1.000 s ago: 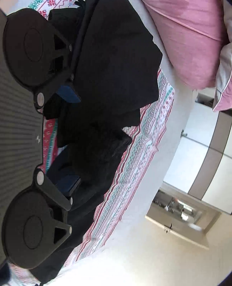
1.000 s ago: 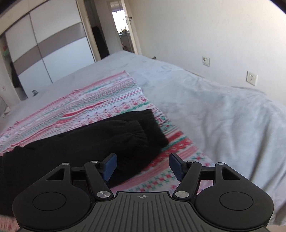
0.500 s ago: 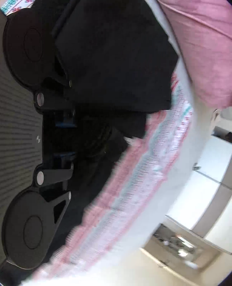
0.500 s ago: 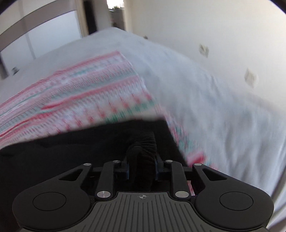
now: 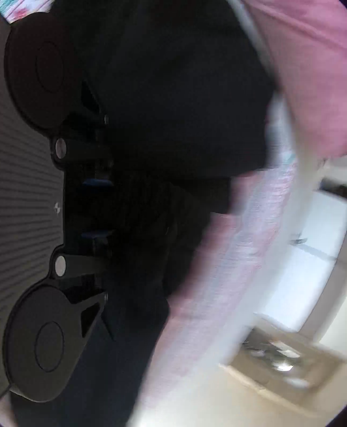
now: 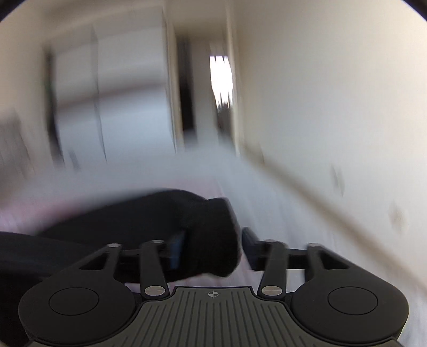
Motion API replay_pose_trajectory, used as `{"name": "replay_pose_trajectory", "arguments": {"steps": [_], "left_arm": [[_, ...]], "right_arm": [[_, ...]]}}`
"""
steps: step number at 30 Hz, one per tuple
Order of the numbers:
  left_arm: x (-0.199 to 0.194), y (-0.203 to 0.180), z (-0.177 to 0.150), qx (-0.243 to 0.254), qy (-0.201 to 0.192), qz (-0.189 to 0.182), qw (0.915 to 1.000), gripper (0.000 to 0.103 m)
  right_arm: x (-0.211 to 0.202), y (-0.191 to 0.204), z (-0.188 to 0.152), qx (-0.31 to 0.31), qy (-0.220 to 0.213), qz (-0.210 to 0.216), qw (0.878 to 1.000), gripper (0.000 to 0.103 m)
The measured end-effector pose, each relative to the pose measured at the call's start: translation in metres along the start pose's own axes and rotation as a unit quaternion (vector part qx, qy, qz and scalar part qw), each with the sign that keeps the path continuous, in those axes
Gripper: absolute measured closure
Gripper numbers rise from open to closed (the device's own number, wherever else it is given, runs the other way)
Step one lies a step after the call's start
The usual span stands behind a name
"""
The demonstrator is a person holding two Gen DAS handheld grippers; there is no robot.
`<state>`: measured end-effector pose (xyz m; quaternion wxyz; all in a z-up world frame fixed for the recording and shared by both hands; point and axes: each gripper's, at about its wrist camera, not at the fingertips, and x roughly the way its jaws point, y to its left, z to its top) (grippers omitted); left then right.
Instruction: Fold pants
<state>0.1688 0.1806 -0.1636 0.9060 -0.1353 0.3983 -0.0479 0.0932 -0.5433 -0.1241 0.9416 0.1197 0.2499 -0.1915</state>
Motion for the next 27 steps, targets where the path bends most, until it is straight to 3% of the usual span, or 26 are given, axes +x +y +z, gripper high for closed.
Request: {"name": "replay_pose_trajectory", "arguments": {"steps": [2, 3, 5, 7, 10, 14, 19, 20, 21, 23, 24, 25, 27], "left_arm": [[-0.01, -0.005, -0.013, 0.045, -0.033, -0.009, 0.9984, 0.063], [-0.013, -0.007, -0.012, 0.052, -0.029, -0.013, 0.9982, 0.058], [-0.02, -0.008, -0.005, 0.051, -0.019, -0.017, 0.9984, 0.052], [-0.029, -0.009, 0.001, 0.041, -0.023, -0.014, 0.9988, 0.034], [-0.031, -0.003, 0.004, 0.004, -0.028, -0.022, 0.9993, 0.021], [-0.023, 0.0, 0.002, -0.05, -0.015, -0.028, 0.9983, 0.021], [-0.02, -0.013, 0.002, -0.039, -0.035, 0.009, 0.9986, 0.025], [-0.019, -0.014, 0.003, -0.039, -0.035, 0.013, 0.9985, 0.028], [-0.016, -0.016, 0.006, -0.037, -0.034, 0.018, 0.9985, 0.032], [-0.016, -0.015, 0.007, -0.039, -0.031, 0.032, 0.9983, 0.04], [-0.017, -0.014, 0.008, -0.041, -0.031, 0.038, 0.998, 0.049], [-0.018, -0.012, 0.008, -0.04, -0.032, 0.045, 0.9977, 0.057], [-0.02, -0.008, 0.006, -0.039, -0.032, 0.04, 0.9979, 0.06]], "right_arm": [[0.034, -0.012, -0.045, 0.008, 0.102, -0.071, 0.992, 0.054], [0.038, -0.018, -0.062, 0.029, 0.119, -0.077, 0.989, 0.053], [0.031, -0.03, -0.082, 0.097, 0.1, -0.043, 0.989, 0.052], [0.021, -0.036, -0.089, 0.153, 0.079, -0.026, 0.985, 0.048], [0.017, -0.032, -0.087, 0.198, 0.065, -0.007, 0.978, 0.048], [0.027, -0.026, -0.072, 0.268, 0.052, 0.033, 0.961, 0.048], [0.06, -0.017, -0.066, 0.28, 0.091, -0.014, 0.955, 0.048], [0.064, -0.016, -0.065, 0.285, 0.093, -0.015, 0.954, 0.055], [0.066, -0.014, -0.064, 0.28, 0.094, -0.021, 0.955, 0.071], [0.066, -0.004, -0.055, 0.231, 0.094, -0.03, 0.968, 0.081], [0.06, 0.001, -0.049, 0.203, 0.086, -0.036, 0.975, 0.089], [0.052, 0.005, -0.042, 0.181, 0.074, -0.039, 0.98, 0.09], [0.029, 0.011, -0.032, 0.144, 0.045, -0.054, 0.987, 0.095]]}}
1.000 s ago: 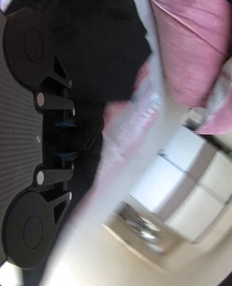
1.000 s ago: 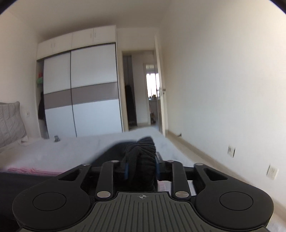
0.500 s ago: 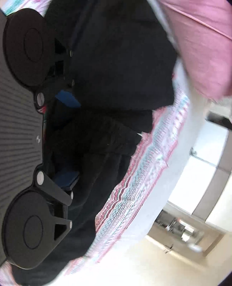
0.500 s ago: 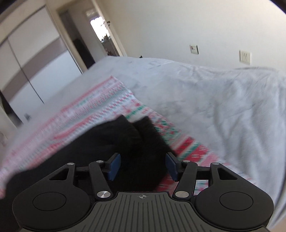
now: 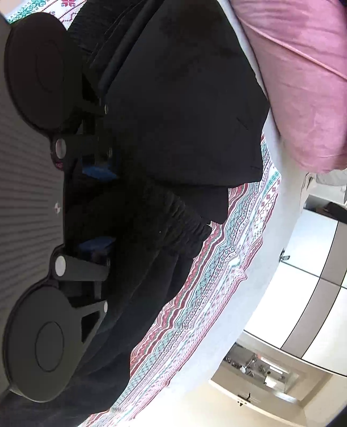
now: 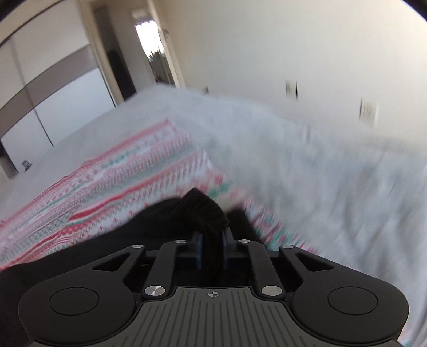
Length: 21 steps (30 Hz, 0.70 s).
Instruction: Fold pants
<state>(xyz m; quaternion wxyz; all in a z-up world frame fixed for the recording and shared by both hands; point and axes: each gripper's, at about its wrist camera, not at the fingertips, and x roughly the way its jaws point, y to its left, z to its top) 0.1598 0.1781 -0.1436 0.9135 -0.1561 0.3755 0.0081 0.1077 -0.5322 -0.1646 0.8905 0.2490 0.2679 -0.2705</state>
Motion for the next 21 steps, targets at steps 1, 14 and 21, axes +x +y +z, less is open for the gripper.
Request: {"name": "replay_pose_trajectory", "arguments": {"steps": [1, 14, 21], "left_arm": [[0.0, 0.002, -0.002, 0.003, -0.002, 0.0, 1.0, 0.062], [-0.005, 0.002, -0.004, -0.008, 0.002, -0.026, 0.9996, 0.053], [0.007, -0.027, -0.005, 0.026, 0.001, 0.024, 0.9994, 0.053]], "right_arm": [[-0.01, 0.0, 0.002, -0.016, -0.014, -0.003, 1.0, 0.097], [0.002, -0.063, -0.024, 0.119, 0.026, 0.073, 0.99, 0.055], [0.051, -0.025, -0.009, 0.096, 0.06, 0.04, 0.993, 0.082]]}}
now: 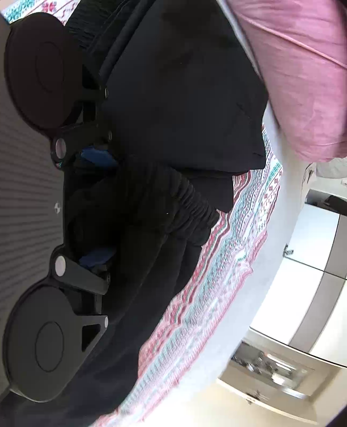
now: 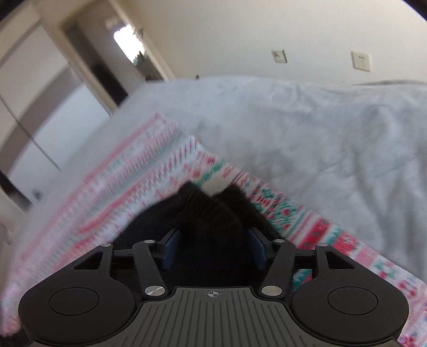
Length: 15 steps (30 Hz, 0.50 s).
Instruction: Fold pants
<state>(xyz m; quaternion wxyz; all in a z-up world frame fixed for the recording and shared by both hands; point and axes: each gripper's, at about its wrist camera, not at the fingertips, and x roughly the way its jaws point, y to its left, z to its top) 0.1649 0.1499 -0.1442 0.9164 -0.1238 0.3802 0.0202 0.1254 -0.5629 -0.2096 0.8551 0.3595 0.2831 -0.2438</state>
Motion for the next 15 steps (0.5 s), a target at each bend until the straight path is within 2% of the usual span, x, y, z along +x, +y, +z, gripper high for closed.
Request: {"name": "replay_pose_trajectory", "arguments": {"steps": [1, 3, 6, 9, 11, 15], "left_arm": [[-0.001, -0.003, 0.002, 0.011, -0.002, 0.017, 0.9998, 0.068], [-0.003, 0.001, 0.006, 0.016, 0.0, 0.015, 0.9998, 0.074], [-0.009, 0.016, 0.011, 0.002, -0.002, -0.007, 1.0, 0.078], [-0.009, 0.023, 0.0, 0.006, 0.001, -0.01, 0.9999, 0.079], [-0.007, 0.021, -0.013, 0.023, 0.002, -0.008, 0.9997, 0.079], [-0.01, 0.011, -0.022, 0.074, -0.003, -0.001, 0.9972, 0.076]], "right_arm": [[0.002, 0.013, 0.001, -0.045, 0.0, -0.024, 0.999, 0.086], [-0.01, 0.036, 0.008, -0.124, -0.025, -0.044, 0.991, 0.09], [-0.053, 0.051, 0.024, -0.161, -0.08, -0.023, 0.983, 0.091], [-0.093, 0.047, 0.022, -0.18, -0.132, -0.022, 0.975, 0.091], [-0.092, 0.03, 0.012, -0.18, -0.125, -0.036, 0.975, 0.091], [-0.046, -0.032, -0.016, -0.12, -0.035, -0.06, 0.99, 0.09]]}}
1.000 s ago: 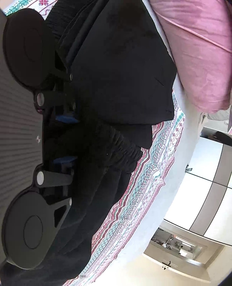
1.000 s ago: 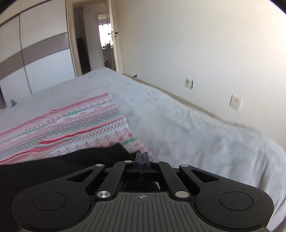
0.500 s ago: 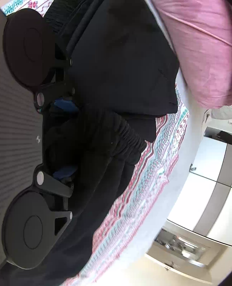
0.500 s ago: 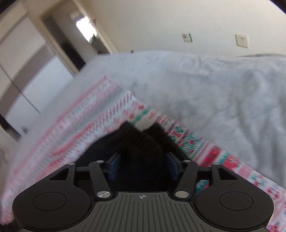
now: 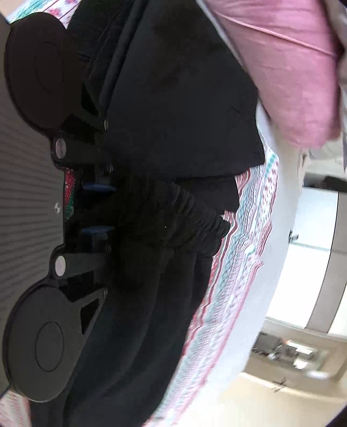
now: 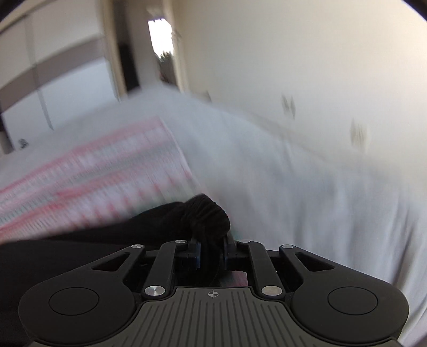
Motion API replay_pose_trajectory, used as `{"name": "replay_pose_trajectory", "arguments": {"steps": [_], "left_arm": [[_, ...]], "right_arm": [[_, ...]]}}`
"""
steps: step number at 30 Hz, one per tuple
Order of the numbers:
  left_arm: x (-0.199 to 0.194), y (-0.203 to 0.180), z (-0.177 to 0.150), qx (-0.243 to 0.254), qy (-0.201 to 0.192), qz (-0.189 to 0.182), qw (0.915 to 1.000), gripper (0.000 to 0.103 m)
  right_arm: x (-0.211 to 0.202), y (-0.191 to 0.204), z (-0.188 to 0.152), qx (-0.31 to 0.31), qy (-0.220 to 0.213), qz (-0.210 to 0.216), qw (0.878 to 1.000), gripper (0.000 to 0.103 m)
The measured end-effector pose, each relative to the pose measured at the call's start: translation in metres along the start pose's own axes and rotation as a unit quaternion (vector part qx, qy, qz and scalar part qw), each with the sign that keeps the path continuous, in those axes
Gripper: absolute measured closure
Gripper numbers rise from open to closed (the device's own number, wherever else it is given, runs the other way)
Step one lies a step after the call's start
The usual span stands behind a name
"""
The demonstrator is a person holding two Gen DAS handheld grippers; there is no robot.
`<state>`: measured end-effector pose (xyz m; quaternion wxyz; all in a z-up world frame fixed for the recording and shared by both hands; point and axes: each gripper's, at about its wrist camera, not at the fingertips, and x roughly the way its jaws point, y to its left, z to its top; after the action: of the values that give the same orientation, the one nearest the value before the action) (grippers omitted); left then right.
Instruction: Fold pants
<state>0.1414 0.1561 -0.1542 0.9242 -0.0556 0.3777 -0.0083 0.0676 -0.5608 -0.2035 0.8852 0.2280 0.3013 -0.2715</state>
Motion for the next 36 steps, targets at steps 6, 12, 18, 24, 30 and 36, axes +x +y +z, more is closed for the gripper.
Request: {"name": "replay_pose_trajectory", "arguments": {"steps": [6, 12, 18, 24, 30, 36], "left_arm": [[-0.001, 0.006, 0.004, 0.0, 0.015, -0.025, 0.9996, 0.067], [-0.014, 0.006, -0.02, -0.005, 0.038, -0.073, 0.9966, 0.043], [-0.023, 0.025, -0.025, -0.074, 0.044, -0.113, 0.9898, 0.034], [-0.02, 0.036, -0.015, -0.156, 0.051, -0.138, 0.9767, 0.031], [-0.019, 0.045, -0.008, -0.227, 0.041, -0.146, 0.962, 0.031], [-0.021, 0.029, 0.003, -0.202, 0.039, -0.137, 0.9689, 0.032]], "right_arm": [[0.0, 0.0, -0.021, -0.01, -0.018, 0.003, 1.0, 0.085], [-0.016, 0.002, -0.003, -0.038, -0.035, -0.067, 0.996, 0.018], [-0.035, 0.077, 0.013, -0.136, -0.087, -0.027, 0.987, 0.018], [-0.04, 0.179, 0.02, -0.174, -0.118, 0.079, 0.975, 0.018], [-0.011, 0.293, -0.011, -0.274, -0.053, 0.205, 0.938, 0.032], [0.024, 0.36, -0.035, -0.333, 0.0, 0.245, 0.911, 0.032]]}}
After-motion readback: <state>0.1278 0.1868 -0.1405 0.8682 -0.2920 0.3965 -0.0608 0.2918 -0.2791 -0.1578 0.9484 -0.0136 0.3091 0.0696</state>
